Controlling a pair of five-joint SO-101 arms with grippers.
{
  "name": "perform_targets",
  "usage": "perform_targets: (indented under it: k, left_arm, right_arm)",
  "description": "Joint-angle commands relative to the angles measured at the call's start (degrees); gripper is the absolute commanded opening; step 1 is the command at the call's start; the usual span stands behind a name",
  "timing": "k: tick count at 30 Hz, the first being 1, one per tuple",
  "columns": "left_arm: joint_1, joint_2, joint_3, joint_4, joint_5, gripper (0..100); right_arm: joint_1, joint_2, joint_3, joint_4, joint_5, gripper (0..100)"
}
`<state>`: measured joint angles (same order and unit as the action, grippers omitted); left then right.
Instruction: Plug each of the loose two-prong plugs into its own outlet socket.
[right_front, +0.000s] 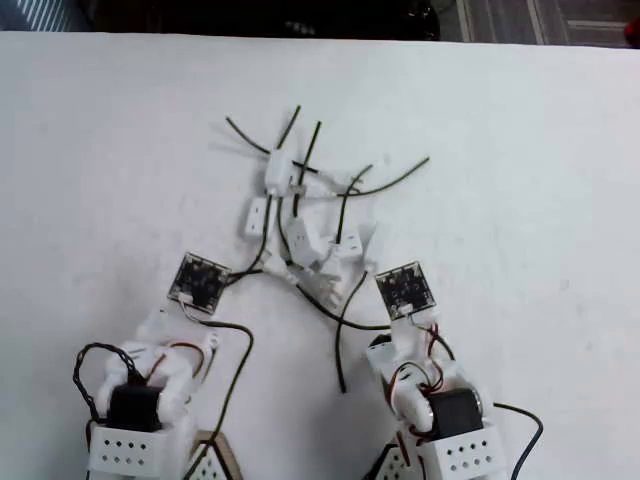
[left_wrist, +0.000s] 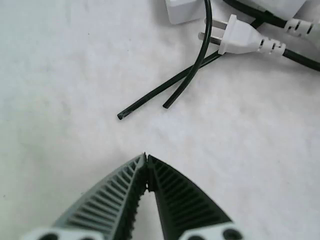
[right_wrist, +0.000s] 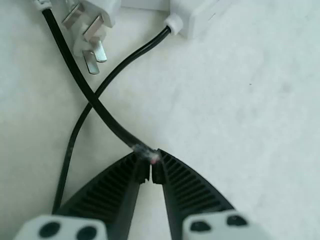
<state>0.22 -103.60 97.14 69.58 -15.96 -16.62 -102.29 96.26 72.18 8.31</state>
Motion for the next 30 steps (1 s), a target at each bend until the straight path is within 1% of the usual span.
perform_targets:
  k: [1, 6, 9, 11, 15, 22, 30]
  left_arm:
    - [0.48, -0.40, -0.18, 0.26, 0.35, 3]
    - [0.92, -0.40, -0.18, 0.35, 0.35, 3]
    - [0.92, -0.40, -0.18, 3.16, 0.35, 3]
    - [0.92, -0.40, -0.18, 3.60, 0.18, 3]
    - [0.48, -0.48, -0.44, 0.35, 0.09, 3]
    - [0.48, -0.48, -0.53, -9.49, 0.26, 2]
    - [0.40, -0.48, -0.18, -7.82, 0.00, 3]
  right_arm:
    - [-0.04, -0.31, 0.62, 0.40, 0.09, 1.9]
    - [-0.04, -0.31, 0.62, 0.40, 0.09, 1.9]
    - [-0.04, -0.31, 0.62, 0.40, 0.09, 1.9]
    - [-0.04, -0.31, 0.62, 0.40, 0.09, 1.9]
    - [-0.04, -0.31, 0.62, 0.40, 0.09, 1.9]
    - [-0.04, -0.31, 0.62, 0.40, 0.09, 1.9]
    - [-0.40, -0.31, 0.62, 0.40, -0.26, 1.9]
